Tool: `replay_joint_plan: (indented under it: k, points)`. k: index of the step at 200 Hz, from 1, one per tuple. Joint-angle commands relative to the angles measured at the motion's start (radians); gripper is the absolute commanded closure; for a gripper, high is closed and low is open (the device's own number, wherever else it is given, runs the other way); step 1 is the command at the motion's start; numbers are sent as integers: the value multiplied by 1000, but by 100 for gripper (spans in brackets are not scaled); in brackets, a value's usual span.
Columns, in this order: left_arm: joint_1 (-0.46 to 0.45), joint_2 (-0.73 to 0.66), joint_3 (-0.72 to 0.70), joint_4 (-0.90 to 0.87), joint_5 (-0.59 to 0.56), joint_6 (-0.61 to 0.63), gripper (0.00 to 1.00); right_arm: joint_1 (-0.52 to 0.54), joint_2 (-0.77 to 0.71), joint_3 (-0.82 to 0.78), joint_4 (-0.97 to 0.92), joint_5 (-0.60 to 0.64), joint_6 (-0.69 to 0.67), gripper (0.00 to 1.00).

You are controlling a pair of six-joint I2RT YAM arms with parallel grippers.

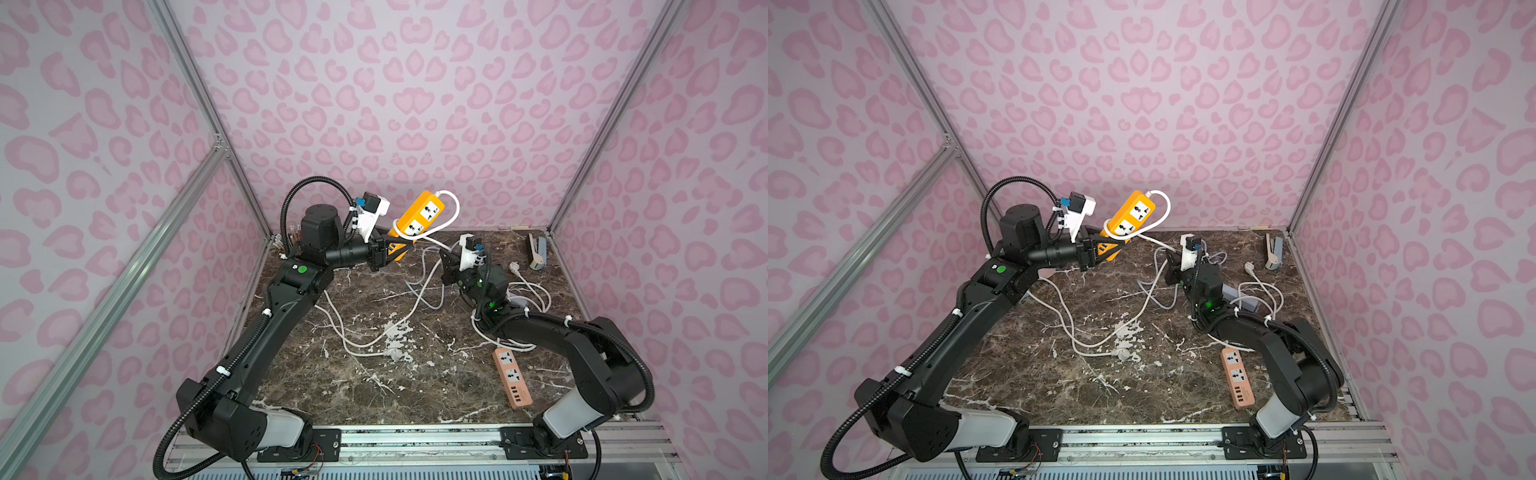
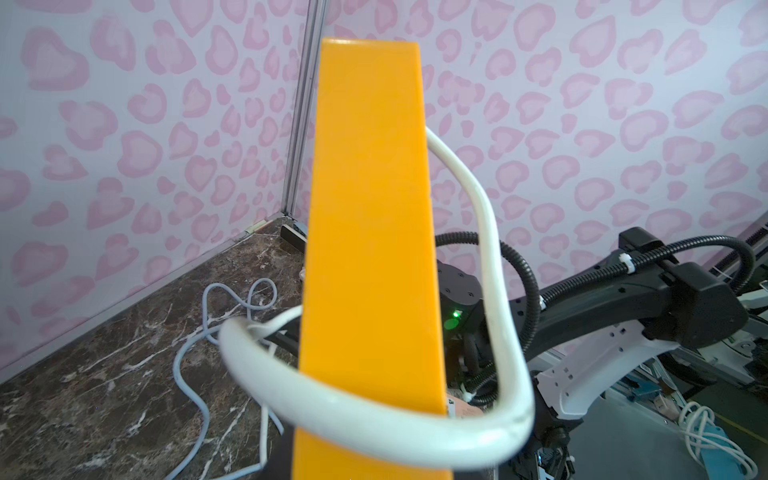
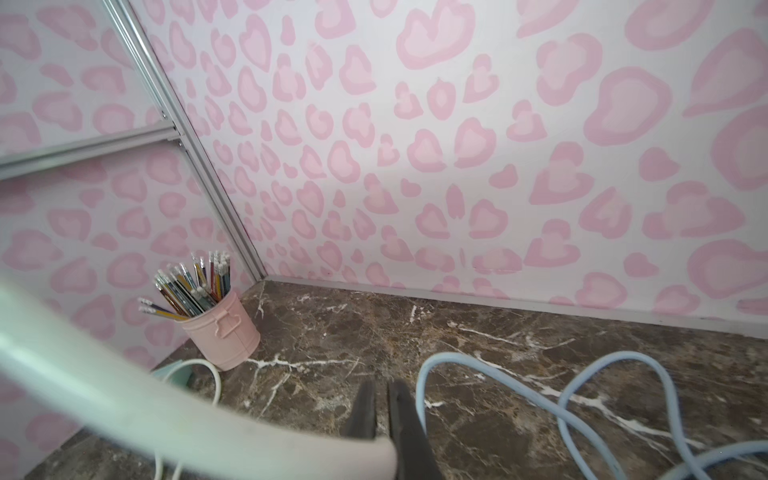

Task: Wrap the cord around the power strip
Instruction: Wrap the power cord around the power strip.

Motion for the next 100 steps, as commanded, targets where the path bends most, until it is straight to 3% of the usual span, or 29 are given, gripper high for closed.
replay_joint_plan:
  k: [1,59,83,100]
  points:
    - [21,23,38,54,-101,17,97,19,-83,-25,-134,101,-192,100]
    - [6,204,173,-414,-694,275,97,191,-311,-35,-241,381,-597,100]
    - [-39,245,151,-501,-730,309,97,239,-341,54,-280,402,-727,100]
    - [-91,250,129,-530,-685,327,97,242,-324,129,-312,386,-791,100]
